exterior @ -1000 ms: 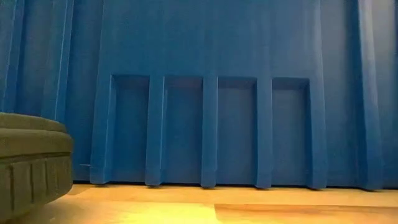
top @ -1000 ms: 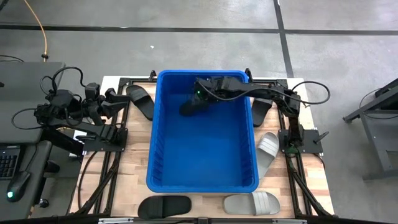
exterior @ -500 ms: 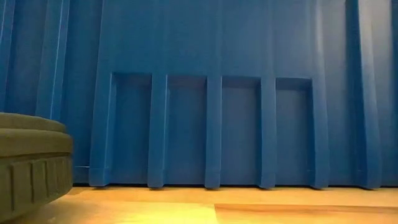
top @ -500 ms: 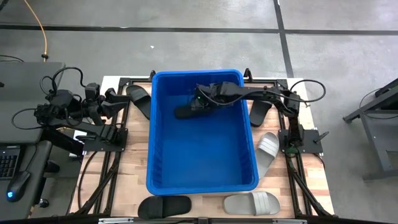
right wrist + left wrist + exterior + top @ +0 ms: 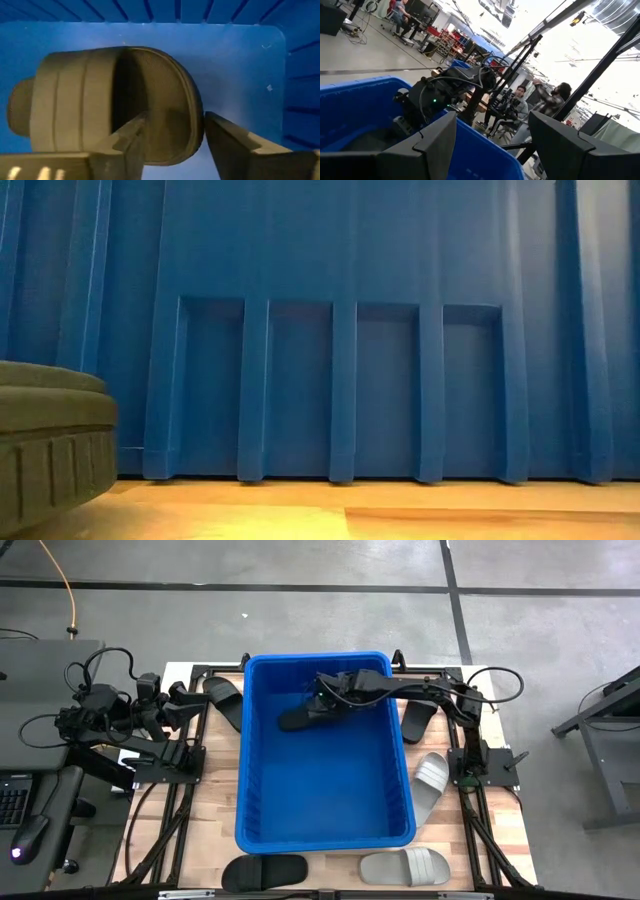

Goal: Pick and place slides into bin
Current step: Put the black slide into the blue bin

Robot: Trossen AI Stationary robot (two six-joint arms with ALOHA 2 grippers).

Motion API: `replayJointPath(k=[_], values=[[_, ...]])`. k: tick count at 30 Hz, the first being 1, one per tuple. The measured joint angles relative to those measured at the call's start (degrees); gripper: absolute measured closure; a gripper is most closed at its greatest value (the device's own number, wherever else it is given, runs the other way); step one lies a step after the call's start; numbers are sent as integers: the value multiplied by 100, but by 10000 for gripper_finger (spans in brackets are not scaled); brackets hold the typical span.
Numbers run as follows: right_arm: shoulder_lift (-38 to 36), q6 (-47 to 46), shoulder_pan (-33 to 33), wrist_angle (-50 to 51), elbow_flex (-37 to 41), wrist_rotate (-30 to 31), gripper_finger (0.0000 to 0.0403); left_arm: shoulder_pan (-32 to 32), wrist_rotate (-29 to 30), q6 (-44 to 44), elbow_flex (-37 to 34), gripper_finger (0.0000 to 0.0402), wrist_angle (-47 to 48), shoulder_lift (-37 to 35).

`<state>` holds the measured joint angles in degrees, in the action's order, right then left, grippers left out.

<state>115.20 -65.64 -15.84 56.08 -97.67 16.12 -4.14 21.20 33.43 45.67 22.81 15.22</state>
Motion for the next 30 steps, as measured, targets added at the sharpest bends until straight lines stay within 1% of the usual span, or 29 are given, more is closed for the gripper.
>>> replayJointPath(k=[6, 12, 18, 19, 22, 25, 28, 30], values=[[0, -47, -26, 122, 0, 97, 177, -1, 1, 0, 0, 165, -2, 0], [0, 19, -26, 14, 0, 116, 169, 0, 26, -2, 0, 165, -2, 0], [-6, 723, 28, -136, -136, -381, 169, -2, -2, -49, 0, 165, 35, 0], [-7, 842, 49, -127, -165, -537, 169, -2, -2, -58, 0, 165, 76, 0], [-7, 1333, 143, -79, -264, -1290, 169, -2, -3, -63, 0, 165, 149, 2], [-9, 1504, 374, -84, -431, -1812, 169, -1, -3, -63, 0, 165, 144, 0], [-7, 1493, 654, -64, -664, -1948, 169, -2, 24, -63, 0, 165, 137, 0], [-9, 1685, 865, -74, -897, -1967, 169, -2, 30, -63, 0, 165, 140, 0]])
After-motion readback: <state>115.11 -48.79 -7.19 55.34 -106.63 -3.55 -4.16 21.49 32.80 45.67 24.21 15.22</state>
